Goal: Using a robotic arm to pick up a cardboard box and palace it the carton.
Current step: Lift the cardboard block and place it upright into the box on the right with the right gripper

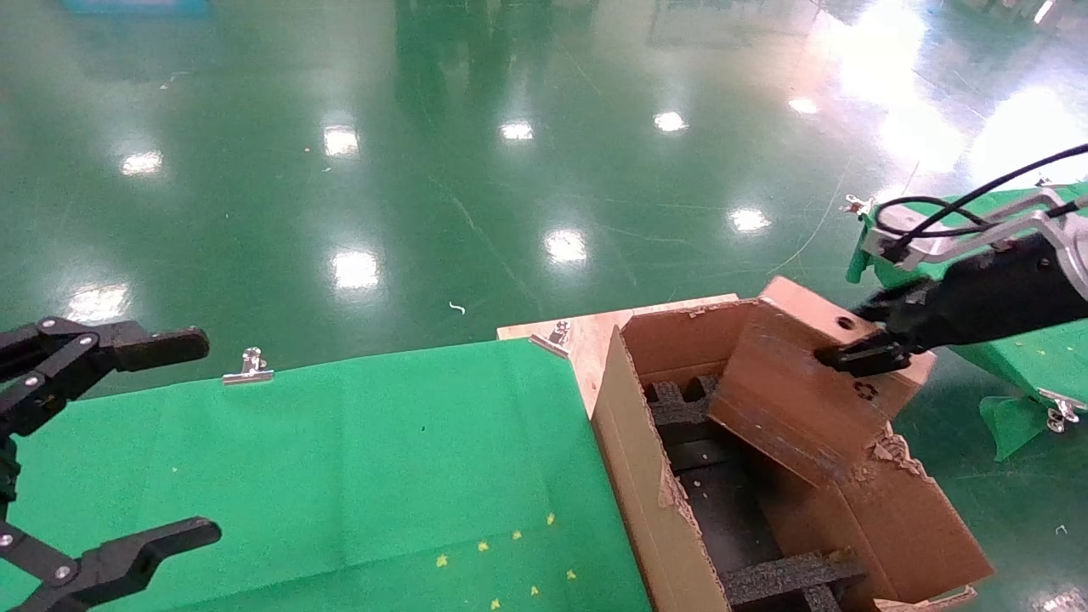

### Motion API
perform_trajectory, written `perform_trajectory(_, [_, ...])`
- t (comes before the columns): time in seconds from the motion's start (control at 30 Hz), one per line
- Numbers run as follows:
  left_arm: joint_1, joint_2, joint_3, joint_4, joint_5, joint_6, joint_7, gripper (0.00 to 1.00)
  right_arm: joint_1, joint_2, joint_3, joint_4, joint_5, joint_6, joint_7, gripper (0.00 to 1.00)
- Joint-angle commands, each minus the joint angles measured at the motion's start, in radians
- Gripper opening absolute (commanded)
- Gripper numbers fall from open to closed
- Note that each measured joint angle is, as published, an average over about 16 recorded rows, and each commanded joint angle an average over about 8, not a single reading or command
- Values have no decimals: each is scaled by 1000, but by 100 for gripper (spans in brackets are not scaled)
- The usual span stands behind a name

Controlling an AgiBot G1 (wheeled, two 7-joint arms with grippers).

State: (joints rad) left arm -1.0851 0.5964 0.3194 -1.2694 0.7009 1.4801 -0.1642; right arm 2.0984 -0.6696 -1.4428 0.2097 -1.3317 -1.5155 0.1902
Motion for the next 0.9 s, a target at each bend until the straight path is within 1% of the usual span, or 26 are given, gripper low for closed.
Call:
perform_trajectory(0.03, [0, 0, 0, 0, 0, 0, 0, 100, -11, 0, -7, -9, -9, 11, 78, 0])
perform_trajectory(0.2, [0, 0, 0, 0, 0, 0, 0, 100, -32, -2, -19, -26, -12, -29, 250, 0])
perform_trajectory(0.3, [0, 0, 0, 0, 0, 0, 0, 100, -41, -5, -23, -37, -13, -42, 310, 0])
perform_trajectory(0.4, [0, 0, 0, 0, 0, -1, 0, 100, -44, -7, -25, -42, -12, -46, 327, 0])
perform_trajectory(0.6, [0, 0, 0, 0, 0, 0, 0, 100, -47, -8, -25, -42, -12, -32, 319, 0])
perform_trajectory(0.73, [0, 0, 0, 0, 0, -1, 0, 100, -67, -8, -24, -43, -11, 22, 328, 0])
perform_trajectory(0.9, [0, 0, 0, 1, 0, 0, 0, 100, -104, 4, -21, -24, -10, 122, 345, 0])
